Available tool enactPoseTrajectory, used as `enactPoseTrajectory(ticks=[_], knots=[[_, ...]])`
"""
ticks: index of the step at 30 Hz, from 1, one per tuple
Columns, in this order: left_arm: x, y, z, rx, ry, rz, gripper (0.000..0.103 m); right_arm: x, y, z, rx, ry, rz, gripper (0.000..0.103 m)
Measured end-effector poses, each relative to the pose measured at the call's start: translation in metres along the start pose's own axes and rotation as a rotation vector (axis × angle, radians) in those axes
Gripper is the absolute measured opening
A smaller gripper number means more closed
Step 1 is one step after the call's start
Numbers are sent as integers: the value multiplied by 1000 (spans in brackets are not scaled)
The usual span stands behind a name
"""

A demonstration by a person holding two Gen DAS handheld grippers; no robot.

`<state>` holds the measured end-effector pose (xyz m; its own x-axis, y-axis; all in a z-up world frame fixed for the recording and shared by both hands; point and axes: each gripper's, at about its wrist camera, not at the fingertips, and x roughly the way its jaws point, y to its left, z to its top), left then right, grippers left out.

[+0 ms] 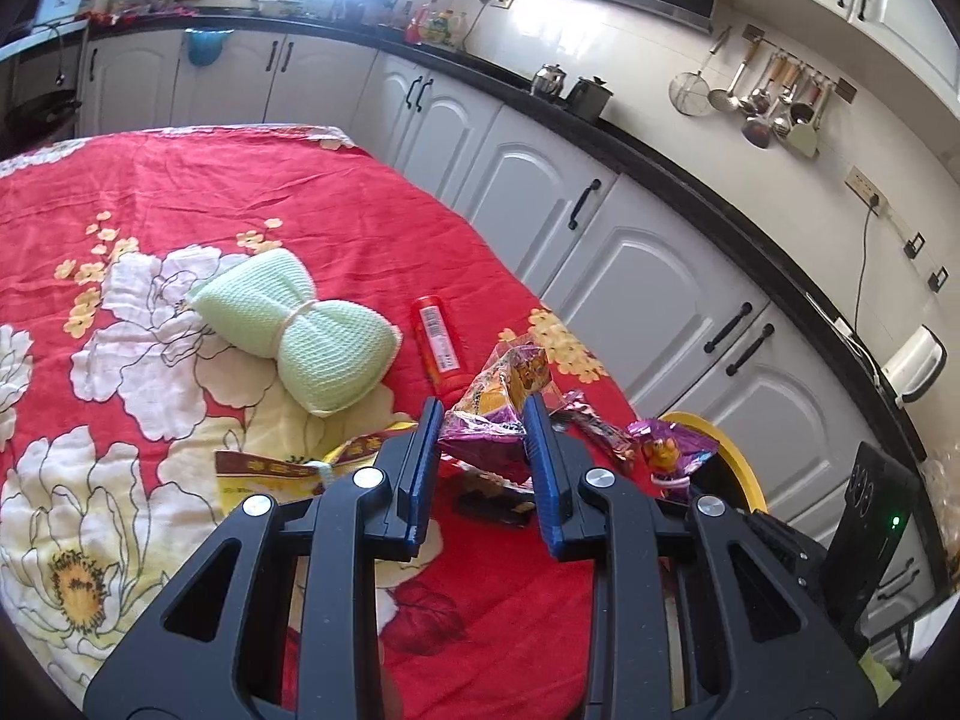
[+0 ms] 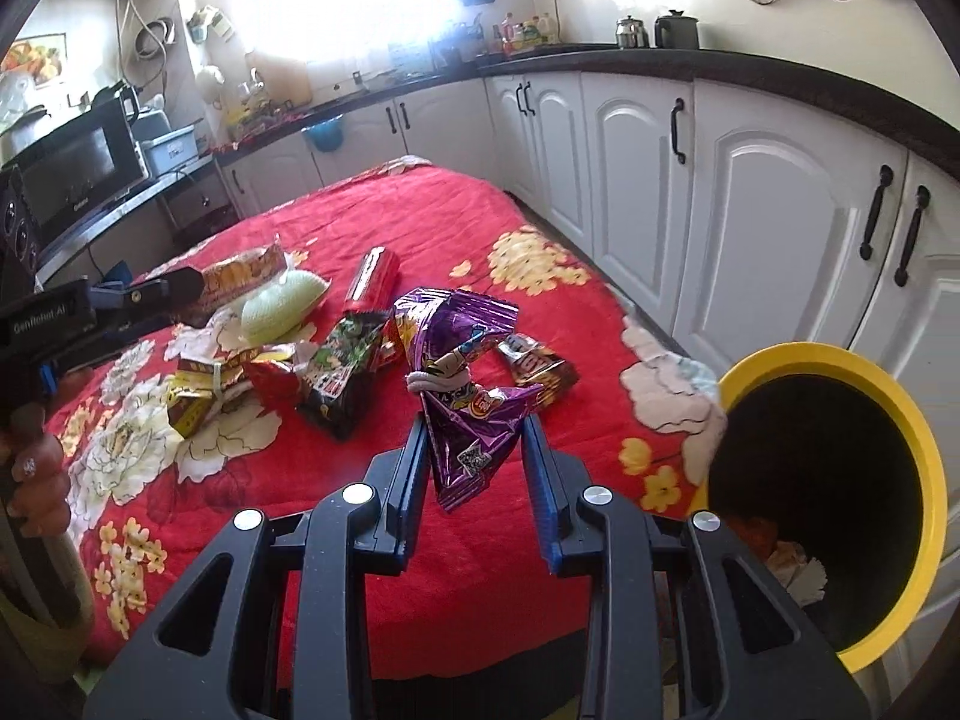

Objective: Collect trash
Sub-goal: 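Grasp candy wrappers with the left tool while the right tool grasps a purple wrapper, then carry the wrappers and purple wrapper over the yellow bin and release both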

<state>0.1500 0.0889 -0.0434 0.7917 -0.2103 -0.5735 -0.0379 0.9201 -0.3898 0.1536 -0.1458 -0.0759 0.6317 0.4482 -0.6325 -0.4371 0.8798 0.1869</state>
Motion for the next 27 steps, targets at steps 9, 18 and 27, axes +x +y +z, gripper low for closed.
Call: enactPoseTrajectory(ticks=[9, 18, 27], knots=[[-2, -30, -8, 63, 5, -28, 21, -23, -13, 5, 17, -42, -17, 29], [0, -59, -17, 119, 17, -45, 21, -42, -34, 5, 33, -77, -48, 29], [8, -92, -26, 182, 29, -60, 21, -60, -63, 0, 70, -109, -80, 29]])
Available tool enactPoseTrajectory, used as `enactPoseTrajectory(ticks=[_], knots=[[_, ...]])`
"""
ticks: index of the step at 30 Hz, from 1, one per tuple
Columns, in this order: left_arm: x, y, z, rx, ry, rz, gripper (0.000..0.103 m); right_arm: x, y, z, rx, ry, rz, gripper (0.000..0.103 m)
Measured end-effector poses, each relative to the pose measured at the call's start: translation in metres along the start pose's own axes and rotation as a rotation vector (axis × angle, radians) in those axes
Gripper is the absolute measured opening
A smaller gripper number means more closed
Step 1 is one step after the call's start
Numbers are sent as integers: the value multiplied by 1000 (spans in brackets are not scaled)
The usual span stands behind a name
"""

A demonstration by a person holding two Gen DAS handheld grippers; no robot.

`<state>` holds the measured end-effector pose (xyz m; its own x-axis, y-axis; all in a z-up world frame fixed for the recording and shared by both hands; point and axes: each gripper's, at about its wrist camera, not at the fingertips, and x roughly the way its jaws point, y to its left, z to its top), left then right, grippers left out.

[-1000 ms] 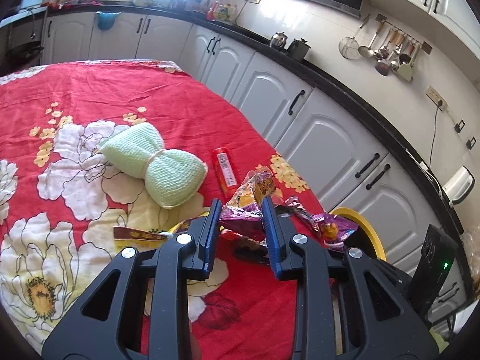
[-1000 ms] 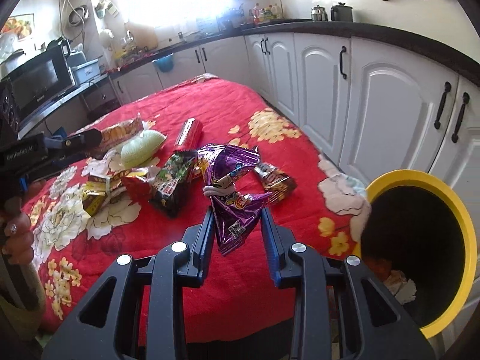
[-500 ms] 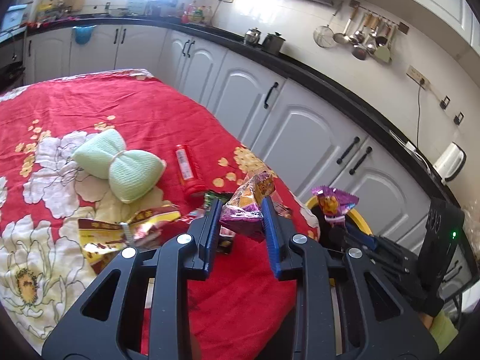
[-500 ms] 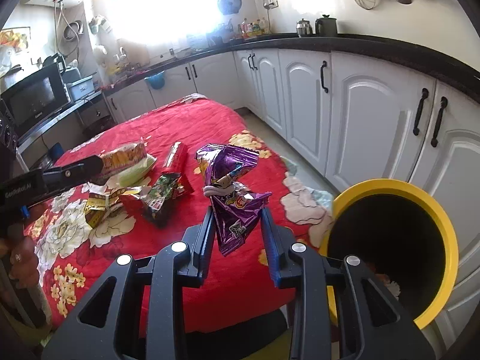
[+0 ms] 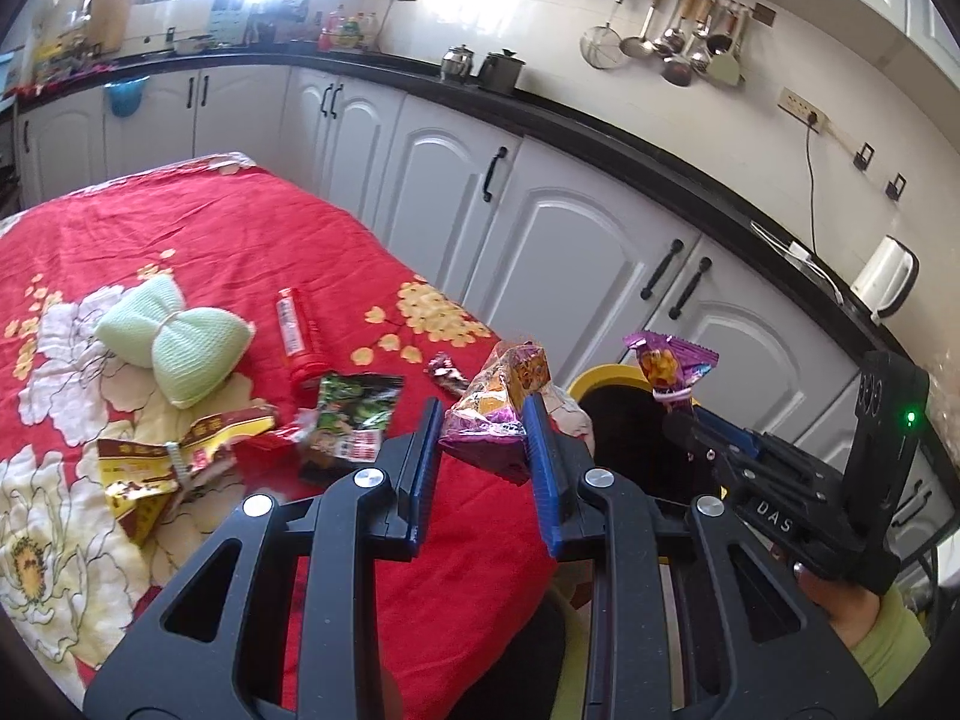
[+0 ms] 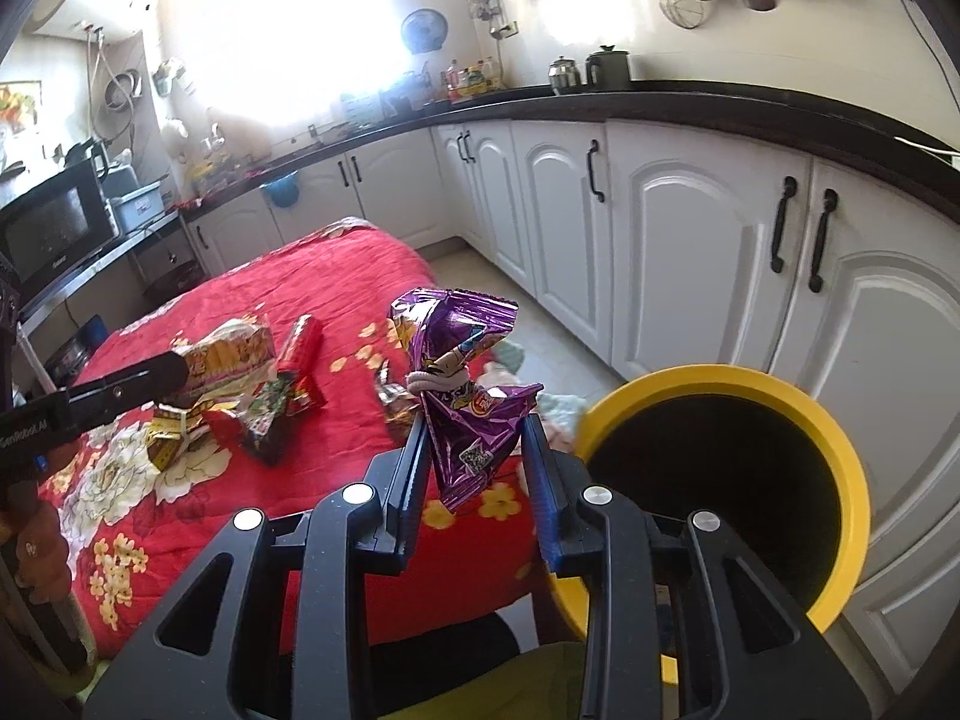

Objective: Collect trash
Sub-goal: 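Carry the wrappers and purple wrapper over the yellow bin and release both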

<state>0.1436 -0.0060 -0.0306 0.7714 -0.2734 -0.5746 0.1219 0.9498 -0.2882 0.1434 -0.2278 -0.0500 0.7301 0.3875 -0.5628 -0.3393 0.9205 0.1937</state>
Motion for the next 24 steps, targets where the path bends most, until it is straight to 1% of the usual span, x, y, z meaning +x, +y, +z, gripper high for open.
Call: enactPoseTrajectory(ticks=[12, 24], knots=[[14, -33, -2, 50, 23, -13, 21, -15, -49, -6, 58, -28, -73, 29], [32, -65, -5, 100, 50, -37, 21, -23, -94, -22, 130, -29, -141, 29]])
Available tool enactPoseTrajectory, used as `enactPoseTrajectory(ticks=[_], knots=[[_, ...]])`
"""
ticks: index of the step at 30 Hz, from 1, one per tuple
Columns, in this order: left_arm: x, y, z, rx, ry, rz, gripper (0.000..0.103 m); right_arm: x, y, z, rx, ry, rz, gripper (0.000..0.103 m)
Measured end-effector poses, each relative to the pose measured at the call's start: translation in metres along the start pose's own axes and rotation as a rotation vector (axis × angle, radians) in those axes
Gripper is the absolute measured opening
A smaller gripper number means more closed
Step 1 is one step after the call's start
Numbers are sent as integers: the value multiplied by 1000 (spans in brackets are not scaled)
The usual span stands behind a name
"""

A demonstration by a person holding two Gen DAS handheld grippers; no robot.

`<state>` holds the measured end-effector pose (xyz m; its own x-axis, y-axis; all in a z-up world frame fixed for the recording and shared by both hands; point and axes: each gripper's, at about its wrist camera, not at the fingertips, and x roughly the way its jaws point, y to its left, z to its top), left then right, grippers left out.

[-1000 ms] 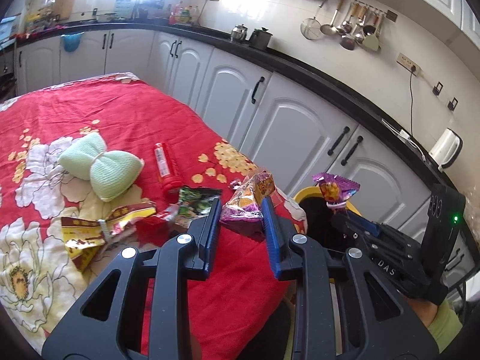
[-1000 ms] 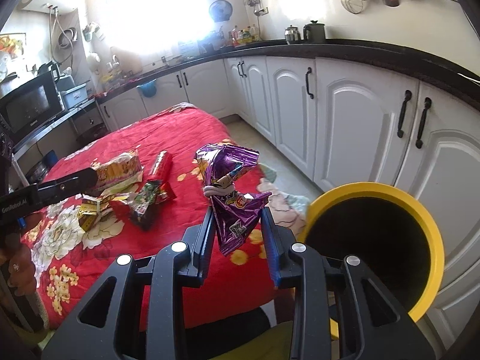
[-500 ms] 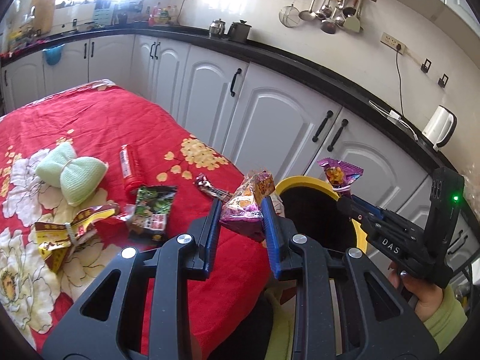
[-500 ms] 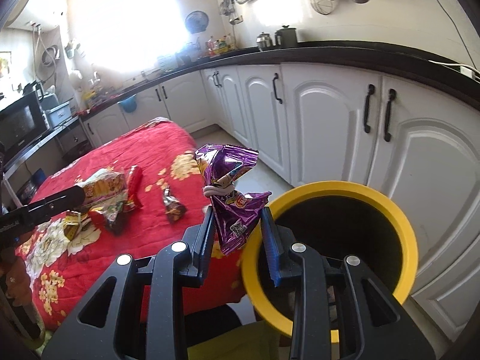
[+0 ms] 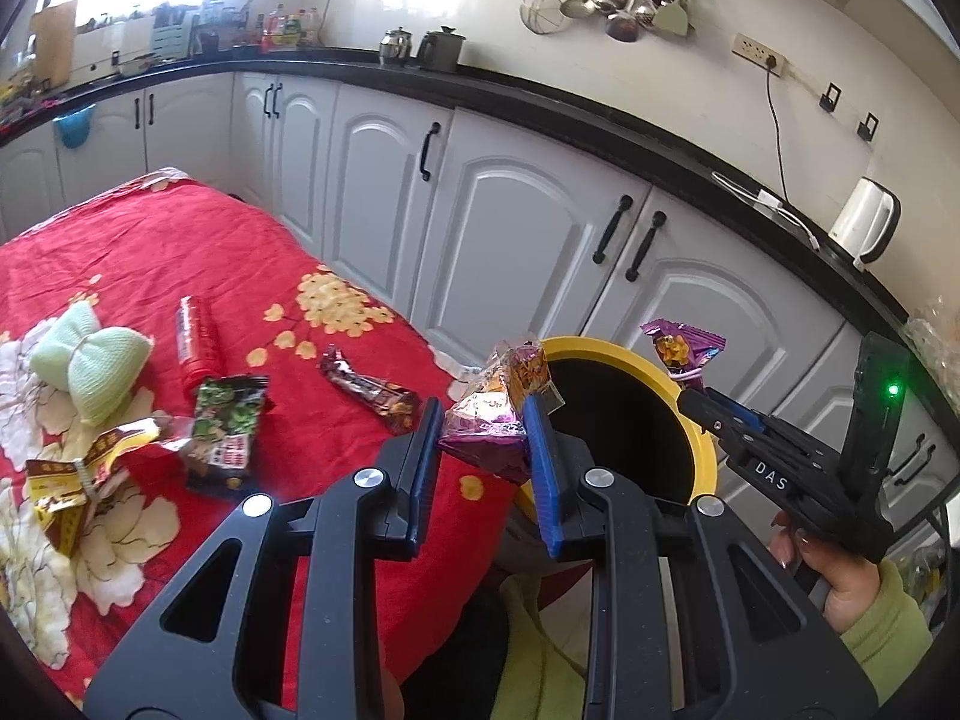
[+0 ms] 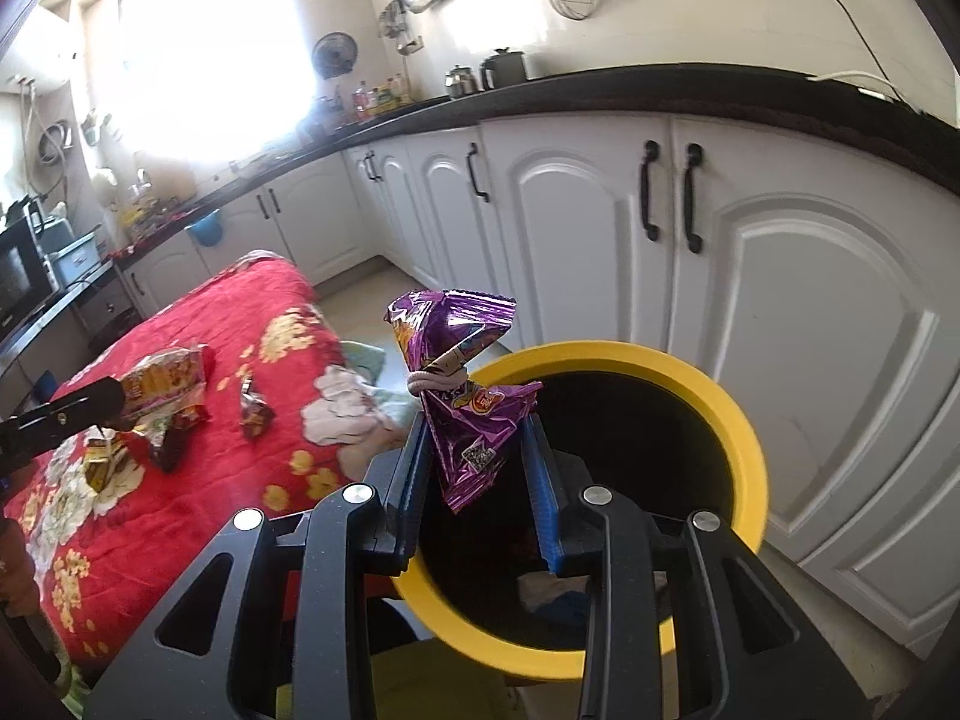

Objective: Collect trash
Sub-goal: 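Carry the wrappers and purple wrapper over the yellow bin and release both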

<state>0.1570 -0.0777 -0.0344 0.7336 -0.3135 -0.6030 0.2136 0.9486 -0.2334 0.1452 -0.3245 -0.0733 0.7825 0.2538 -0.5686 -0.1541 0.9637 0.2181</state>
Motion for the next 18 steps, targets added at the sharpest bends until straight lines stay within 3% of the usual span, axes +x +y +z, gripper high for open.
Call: enactPoseTrajectory(ticks=[18], knots=[[54, -51, -3, 81, 76, -41, 21, 7, -59, -23, 101, 38, -70, 29]])
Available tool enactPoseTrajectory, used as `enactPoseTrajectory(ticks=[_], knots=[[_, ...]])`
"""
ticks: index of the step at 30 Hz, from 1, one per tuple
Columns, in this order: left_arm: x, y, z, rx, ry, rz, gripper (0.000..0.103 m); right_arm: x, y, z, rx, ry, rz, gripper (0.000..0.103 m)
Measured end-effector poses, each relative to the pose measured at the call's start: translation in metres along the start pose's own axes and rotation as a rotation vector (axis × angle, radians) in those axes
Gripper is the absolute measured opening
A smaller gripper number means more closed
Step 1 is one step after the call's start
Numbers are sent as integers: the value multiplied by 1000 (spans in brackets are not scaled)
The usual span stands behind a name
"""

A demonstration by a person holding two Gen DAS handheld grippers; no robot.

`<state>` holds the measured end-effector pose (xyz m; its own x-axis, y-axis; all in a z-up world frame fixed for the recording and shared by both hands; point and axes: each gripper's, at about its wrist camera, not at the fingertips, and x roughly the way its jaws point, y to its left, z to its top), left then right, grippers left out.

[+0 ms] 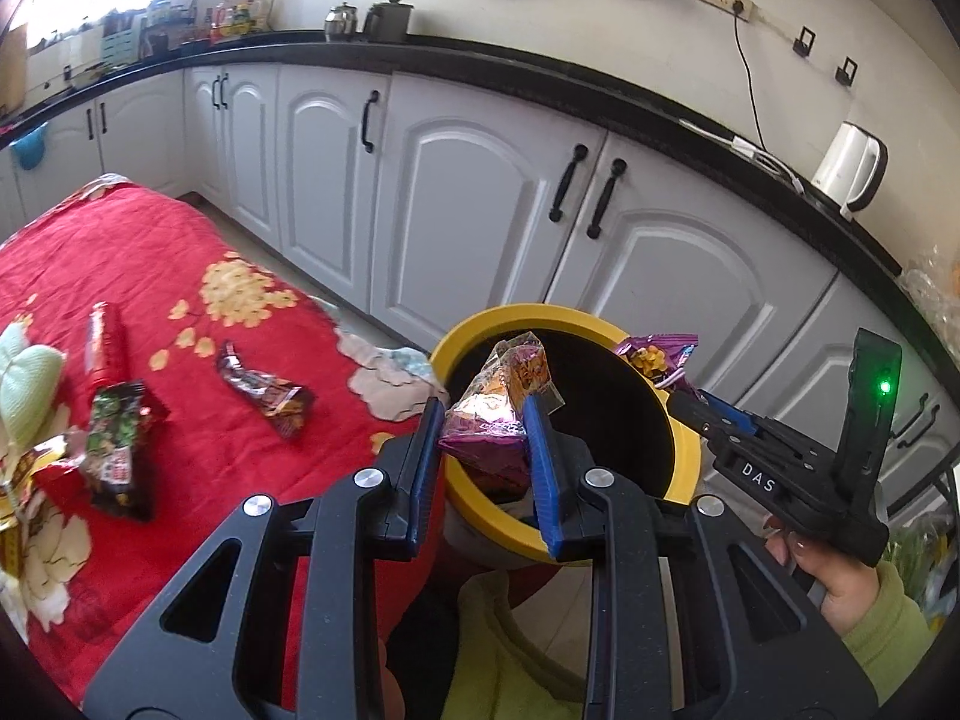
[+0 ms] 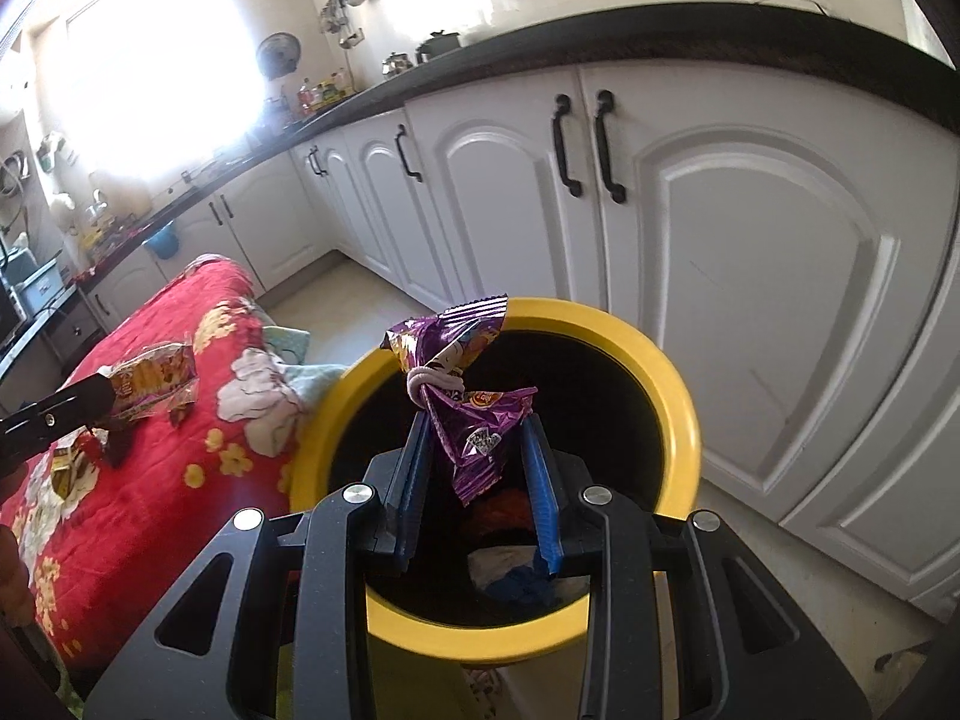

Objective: Collect trash
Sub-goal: 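Carry the wrappers and purple wrapper over the yellow bin and release both, then move both open tools back over the table toward the snack packets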

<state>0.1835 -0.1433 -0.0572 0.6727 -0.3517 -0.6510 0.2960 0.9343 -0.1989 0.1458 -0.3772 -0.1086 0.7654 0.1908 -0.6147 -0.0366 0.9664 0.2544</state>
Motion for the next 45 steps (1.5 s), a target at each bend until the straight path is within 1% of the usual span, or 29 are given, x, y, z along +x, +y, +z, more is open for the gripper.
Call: enactPoseTrajectory(ticks=[11, 17, 22, 23, 24, 25, 26, 28, 30, 31, 33, 34, 36, 38, 39, 43, 45], knots=[[41, -29, 2, 62, 64, -11, 21, 8, -20, -9, 44, 24, -11, 29], [63, -35, 1, 73, 109, -14, 21, 11, -29, -12, 71, 35, -11, 29], [77, -40, 0, 83, 126, -18, 21, 9, -38, -12, 102, 29, -22, 29], [80, -40, 0, 86, 128, -15, 24, 9, -39, -11, 106, 26, -24, 29], [82, -40, 0, 82, 132, -13, 31, 8, -41, -10, 111, 21, -29, 31], [84, -40, 0, 80, 136, -16, 35, 7, -42, -9, 114, 17, -34, 32], [86, -40, 0, 78, 139, -20, 42, 5, -44, -9, 121, 11, -39, 35], [86, -40, -1, 79, 139, -14, 46, 4, -48, -8, 134, 4, -45, 38], [87, -38, -1, 70, 142, -10, 54, 3, -50, -7, 139, 1, -50, 43], [86, -36, -1, 61, 144, -11, 56, 3, -51, -8, 142, 0, -54, 45], [83, -33, -2, 55, 137, -6, 66, 3, -51, -8, 148, -3, -56, 51], [81, -33, -1, 55, 134, -1, 68, 3, -51, -8, 149, -4, -56, 53], [77, -30, -1, 52, 125, 10, 83, 2, -49, -7, 151, -10, -56, 58], [71, -27, -1, 46, 115, 15, 91, 0, -48, -6, 154, -17, -56, 63], [68, -25, -1, 44, 108, 19, 92, 0, -47, -5, 155, -21, -57, 66], [54, -20, -1, 43, 82, 45, 92, -4, -41, -2, 151, -37, -55, 69], [47, -16, -2, 34, 68, 55, 92, -7, -37, -1, 148, -47, -52, 73]])
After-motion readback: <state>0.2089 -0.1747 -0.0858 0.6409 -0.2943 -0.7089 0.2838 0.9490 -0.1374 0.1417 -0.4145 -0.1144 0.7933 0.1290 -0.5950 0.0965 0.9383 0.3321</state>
